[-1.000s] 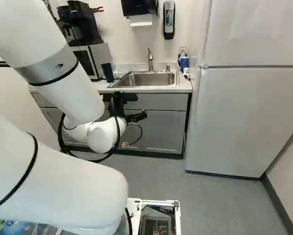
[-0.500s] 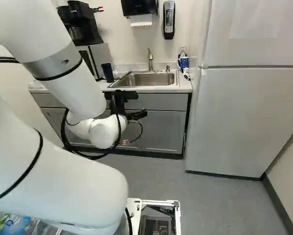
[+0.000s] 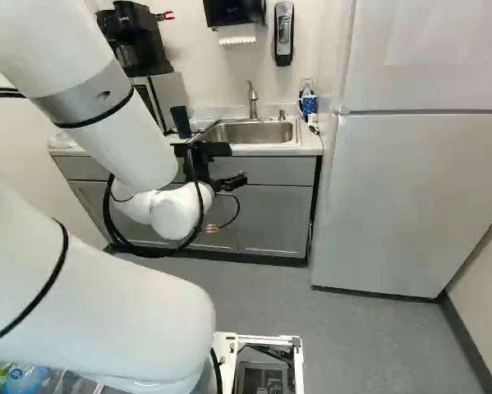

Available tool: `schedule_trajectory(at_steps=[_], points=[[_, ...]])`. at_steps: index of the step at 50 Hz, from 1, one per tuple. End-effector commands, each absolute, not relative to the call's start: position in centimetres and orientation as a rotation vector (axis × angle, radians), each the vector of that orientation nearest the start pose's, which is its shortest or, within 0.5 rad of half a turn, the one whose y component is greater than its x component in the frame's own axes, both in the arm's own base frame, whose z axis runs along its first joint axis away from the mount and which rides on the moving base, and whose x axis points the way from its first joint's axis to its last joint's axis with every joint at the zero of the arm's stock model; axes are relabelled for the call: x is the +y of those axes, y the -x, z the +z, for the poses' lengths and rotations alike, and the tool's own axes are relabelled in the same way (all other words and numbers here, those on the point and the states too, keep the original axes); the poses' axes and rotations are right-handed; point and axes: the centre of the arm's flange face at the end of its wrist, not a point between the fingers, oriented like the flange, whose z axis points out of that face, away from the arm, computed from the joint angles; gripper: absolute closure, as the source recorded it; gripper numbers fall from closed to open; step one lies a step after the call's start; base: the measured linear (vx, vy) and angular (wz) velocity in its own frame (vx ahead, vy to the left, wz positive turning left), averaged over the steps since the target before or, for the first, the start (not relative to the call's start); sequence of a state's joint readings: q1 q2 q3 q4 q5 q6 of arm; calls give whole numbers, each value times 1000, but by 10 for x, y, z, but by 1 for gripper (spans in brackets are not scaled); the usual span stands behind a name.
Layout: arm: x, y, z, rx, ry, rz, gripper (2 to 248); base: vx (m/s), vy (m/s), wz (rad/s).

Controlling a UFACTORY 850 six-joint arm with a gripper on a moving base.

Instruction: Rinse the cup and place it in the tray

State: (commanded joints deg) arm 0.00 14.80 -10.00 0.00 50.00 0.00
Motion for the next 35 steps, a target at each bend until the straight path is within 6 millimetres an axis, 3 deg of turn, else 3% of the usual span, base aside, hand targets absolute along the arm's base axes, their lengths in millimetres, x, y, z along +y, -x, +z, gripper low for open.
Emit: schedule_trajectory(at_steps=[35], points=[[0, -324, 429, 0, 2409, -2017, 3, 0, 0, 0]])
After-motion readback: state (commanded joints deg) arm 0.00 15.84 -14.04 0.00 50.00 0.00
